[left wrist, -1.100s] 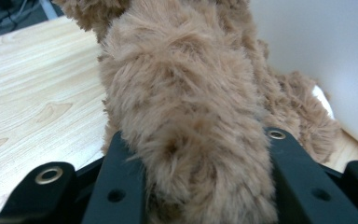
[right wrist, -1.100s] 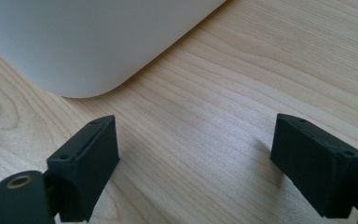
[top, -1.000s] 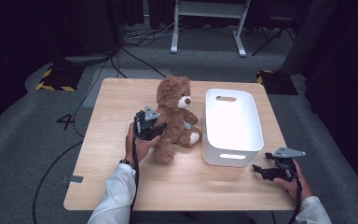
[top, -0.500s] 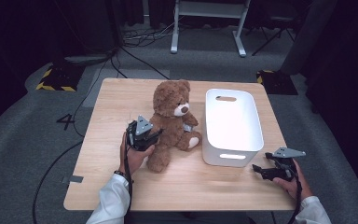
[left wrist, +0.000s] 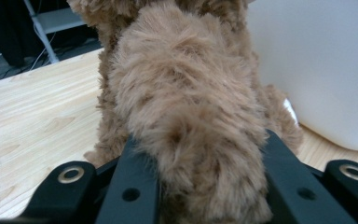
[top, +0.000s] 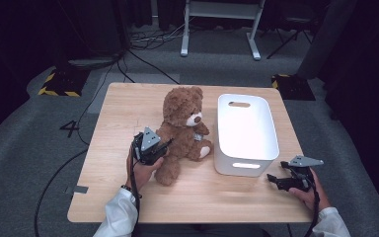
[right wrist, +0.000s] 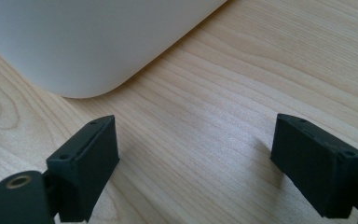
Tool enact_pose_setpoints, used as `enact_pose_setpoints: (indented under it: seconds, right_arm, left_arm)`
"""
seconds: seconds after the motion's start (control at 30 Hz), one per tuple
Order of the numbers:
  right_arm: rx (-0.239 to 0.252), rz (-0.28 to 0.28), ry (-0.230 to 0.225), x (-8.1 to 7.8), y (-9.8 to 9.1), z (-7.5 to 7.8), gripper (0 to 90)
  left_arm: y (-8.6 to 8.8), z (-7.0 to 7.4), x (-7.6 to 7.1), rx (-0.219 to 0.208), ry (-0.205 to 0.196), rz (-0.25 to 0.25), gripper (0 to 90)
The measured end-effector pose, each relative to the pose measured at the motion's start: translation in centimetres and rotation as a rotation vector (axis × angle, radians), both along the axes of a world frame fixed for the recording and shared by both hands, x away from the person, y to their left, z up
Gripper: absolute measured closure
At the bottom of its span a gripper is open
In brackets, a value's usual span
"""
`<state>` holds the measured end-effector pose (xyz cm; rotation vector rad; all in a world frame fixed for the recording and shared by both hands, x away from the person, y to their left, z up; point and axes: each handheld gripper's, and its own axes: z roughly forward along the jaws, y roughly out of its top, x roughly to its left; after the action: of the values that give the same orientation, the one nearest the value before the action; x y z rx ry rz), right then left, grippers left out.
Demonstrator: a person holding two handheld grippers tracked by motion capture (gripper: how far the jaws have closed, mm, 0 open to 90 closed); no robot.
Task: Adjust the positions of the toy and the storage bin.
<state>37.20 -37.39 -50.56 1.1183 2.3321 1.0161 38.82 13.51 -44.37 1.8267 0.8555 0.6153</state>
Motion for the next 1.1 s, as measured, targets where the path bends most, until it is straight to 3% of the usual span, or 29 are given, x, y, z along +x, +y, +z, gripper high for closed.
enact_pose_setpoints:
  seconds: [0.27,1.1]
  right_arm:
    - [0.0,0.001,0.001,0.0,0.0,0.0,14.4]
    - [0.0,0.003,0.0,0.1,0.0,0.0,14.3]
  left_arm:
    - [-0.3,0.3,-0.4,-0.014,-0.023,-0.022,78.6]
    - [0.1,2.1,-1.7,-0.122,-0.116,-0.048,80.3]
